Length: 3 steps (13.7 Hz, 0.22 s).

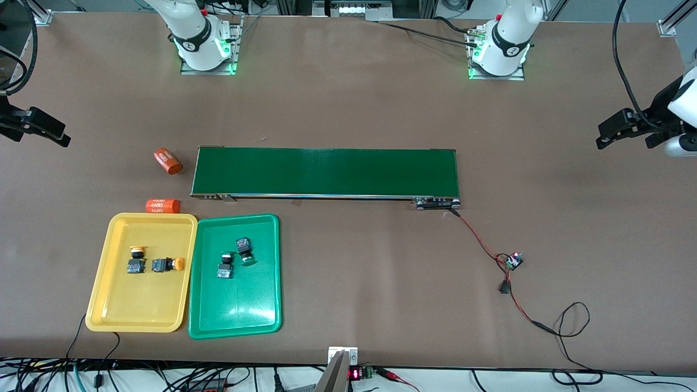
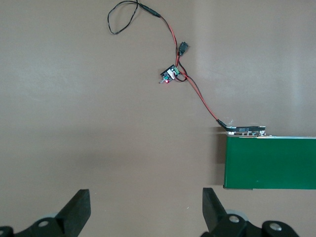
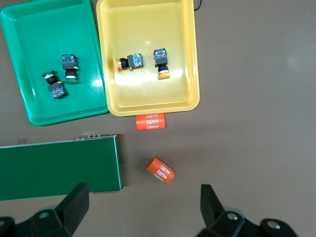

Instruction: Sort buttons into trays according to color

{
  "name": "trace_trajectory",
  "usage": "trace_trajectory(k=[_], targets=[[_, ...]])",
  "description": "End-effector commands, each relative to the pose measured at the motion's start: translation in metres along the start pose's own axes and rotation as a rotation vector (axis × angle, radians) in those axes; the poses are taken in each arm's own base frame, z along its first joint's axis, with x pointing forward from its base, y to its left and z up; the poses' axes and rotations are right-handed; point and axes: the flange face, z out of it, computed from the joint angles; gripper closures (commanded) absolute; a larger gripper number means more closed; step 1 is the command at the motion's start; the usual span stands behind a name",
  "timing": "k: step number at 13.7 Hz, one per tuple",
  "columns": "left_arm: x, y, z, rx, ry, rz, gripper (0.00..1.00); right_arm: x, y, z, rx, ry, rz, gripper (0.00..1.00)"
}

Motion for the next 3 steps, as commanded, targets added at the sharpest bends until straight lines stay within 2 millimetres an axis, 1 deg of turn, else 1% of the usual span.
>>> trace_trajectory(k=[1,3], targets=[[-0.0051,-0.0002,-0.0037,0.006,0.003,0.01,0.0,-0.0058,0.0006,-0.0007,0.005,-0.008,-0.01,0.0],[-0.0051,-0.0002,-0.0037,0.006,0.003,0.01,0.0,-0.0059,0.0006,-0.0005,0.005,-0.009,-0.01,0.0]])
